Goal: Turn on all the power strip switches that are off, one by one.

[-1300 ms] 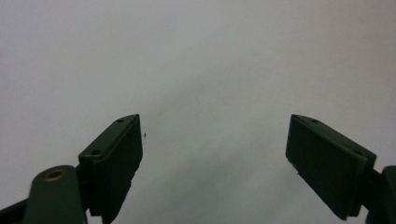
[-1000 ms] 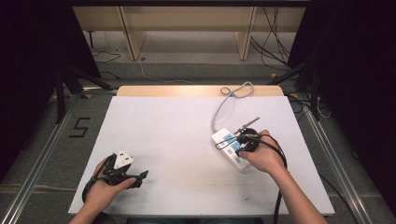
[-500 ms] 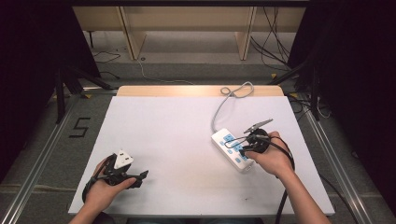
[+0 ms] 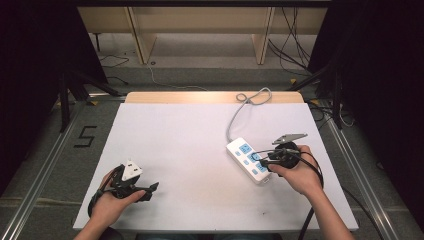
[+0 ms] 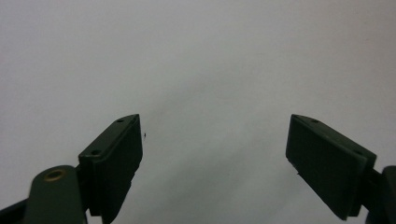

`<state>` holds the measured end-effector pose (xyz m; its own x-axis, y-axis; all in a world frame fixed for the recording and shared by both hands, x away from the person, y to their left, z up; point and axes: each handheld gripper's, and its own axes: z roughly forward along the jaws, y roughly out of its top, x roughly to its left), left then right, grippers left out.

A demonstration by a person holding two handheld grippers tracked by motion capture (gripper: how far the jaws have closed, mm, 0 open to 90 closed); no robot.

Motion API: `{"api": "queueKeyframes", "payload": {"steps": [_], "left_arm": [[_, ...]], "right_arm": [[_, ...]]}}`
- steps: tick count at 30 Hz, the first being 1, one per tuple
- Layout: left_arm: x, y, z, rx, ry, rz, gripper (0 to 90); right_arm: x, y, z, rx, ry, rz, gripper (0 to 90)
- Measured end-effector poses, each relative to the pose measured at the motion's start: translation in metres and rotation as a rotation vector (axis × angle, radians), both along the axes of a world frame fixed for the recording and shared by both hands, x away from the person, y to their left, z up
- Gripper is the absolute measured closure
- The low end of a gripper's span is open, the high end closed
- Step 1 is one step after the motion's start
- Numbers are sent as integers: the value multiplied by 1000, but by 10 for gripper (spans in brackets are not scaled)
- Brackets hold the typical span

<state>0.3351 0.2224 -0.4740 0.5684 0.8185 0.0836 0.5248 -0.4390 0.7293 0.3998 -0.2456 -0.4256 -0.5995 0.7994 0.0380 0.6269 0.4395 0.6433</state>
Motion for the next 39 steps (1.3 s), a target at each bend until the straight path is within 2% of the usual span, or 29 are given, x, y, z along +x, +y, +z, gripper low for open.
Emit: {"api": "queueKeyframes", "payload": {"steps": [7, 13, 20, 26, 34, 39], "left_arm": [[0, 1, 0, -3, 1, 9, 185], [1, 1, 0, -3, -1, 14, 185], [1, 2, 0, -4, -2, 17, 185], [1, 1, 0, -6, -4, 18, 185], [1, 1, 0, -9, -5, 19, 185], [1, 1, 0, -9, 0, 22, 183]], "right_arm": [[-9, -15, -7, 60, -81, -29, 521], [-16, -23, -16, 78, -140, -40, 461], [-23, -33, -25, 119, -199, -102, 422], [-27, -43, -31, 150, -213, -171, 409], [-32, -48, -38, 159, -230, -196, 403], [-34, -49, -37, 169, -248, -206, 399]]}}
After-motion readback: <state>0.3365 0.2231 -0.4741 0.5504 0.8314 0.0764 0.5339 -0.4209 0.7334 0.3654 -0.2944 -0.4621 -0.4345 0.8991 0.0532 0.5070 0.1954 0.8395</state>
